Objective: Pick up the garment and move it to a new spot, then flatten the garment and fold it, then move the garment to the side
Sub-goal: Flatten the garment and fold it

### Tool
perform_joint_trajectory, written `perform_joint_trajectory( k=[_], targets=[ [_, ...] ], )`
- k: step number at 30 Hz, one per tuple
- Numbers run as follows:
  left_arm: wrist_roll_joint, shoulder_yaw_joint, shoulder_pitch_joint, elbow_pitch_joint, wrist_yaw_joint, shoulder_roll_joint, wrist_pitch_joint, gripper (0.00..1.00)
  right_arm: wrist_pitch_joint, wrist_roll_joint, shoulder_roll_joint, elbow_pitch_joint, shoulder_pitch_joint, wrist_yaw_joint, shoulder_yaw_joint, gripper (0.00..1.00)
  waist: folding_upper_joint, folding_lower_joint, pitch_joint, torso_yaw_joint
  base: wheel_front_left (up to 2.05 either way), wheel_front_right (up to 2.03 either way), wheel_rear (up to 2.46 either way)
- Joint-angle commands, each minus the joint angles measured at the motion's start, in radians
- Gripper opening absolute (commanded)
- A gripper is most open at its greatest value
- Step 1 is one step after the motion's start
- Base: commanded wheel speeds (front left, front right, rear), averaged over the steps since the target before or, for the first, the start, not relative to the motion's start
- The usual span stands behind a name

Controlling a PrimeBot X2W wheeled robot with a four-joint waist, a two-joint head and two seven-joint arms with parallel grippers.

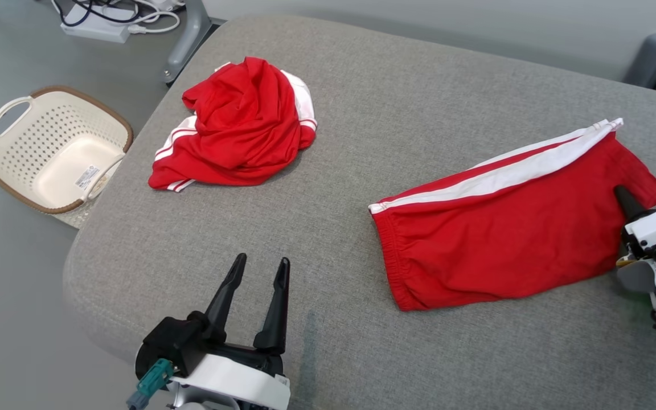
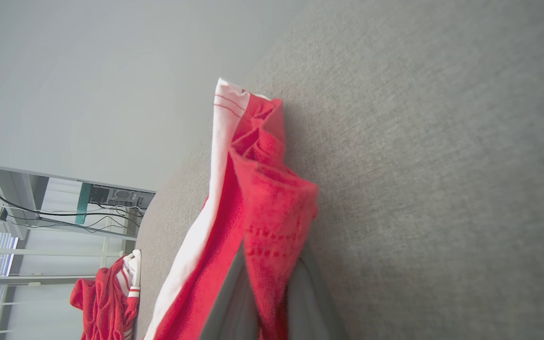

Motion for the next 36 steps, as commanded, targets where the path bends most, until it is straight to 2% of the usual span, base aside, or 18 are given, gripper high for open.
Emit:
perform_joint_trajectory(
  k=[1, 13, 27, 31, 36],
  targets=[
    [0.008, 0.012, -0.016, 0.003, 0.007, 0.003, -0.003, 1.00, -0.006, 0.014, 0.014, 0.014, 0.049, -0.001, 0.003, 0.00, 0.0000, 0.0001, -0.011, -0.012, 0.00, 0.00, 0.00],
    [0.010, 0.024, 0.001, -0.003, -0.004, 0.003, -0.002, 1.00, -0.104, 0.109, 0.003, -0.068, 0.124, -0.001, -0.036, 0.00, 0.0000, 0.0001, -0.056, -0.111, 0.00, 0.00, 0.00],
    [0.020, 0.045, 0.024, 0.003, -0.005, 0.003, -0.002, 1.00, -0.304, 0.181, -0.045, -0.034, 0.251, 0.000, -0.153, 0.00, 0.0000, 0.0001, -0.116, -0.214, 0.00, 0.00, 0.00],
    [0.022, 0.051, 0.037, 0.001, -0.007, 0.004, -0.003, 1.00, -0.327, 0.179, -0.035, -0.026, 0.280, 0.000, -0.160, 0.00, 0.0000, 0.0001, -0.124, -0.240, 0.00, 0.00, 0.00],
    [0.029, 0.056, 0.032, 0.007, -0.014, 0.004, -0.002, 1.00, -0.338, 0.158, -0.007, -0.110, 0.275, 0.000, -0.119, 0.00, 0.0000, 0.0001, -0.123, -0.265, 0.00, 0.00, 0.00]
  ],
)
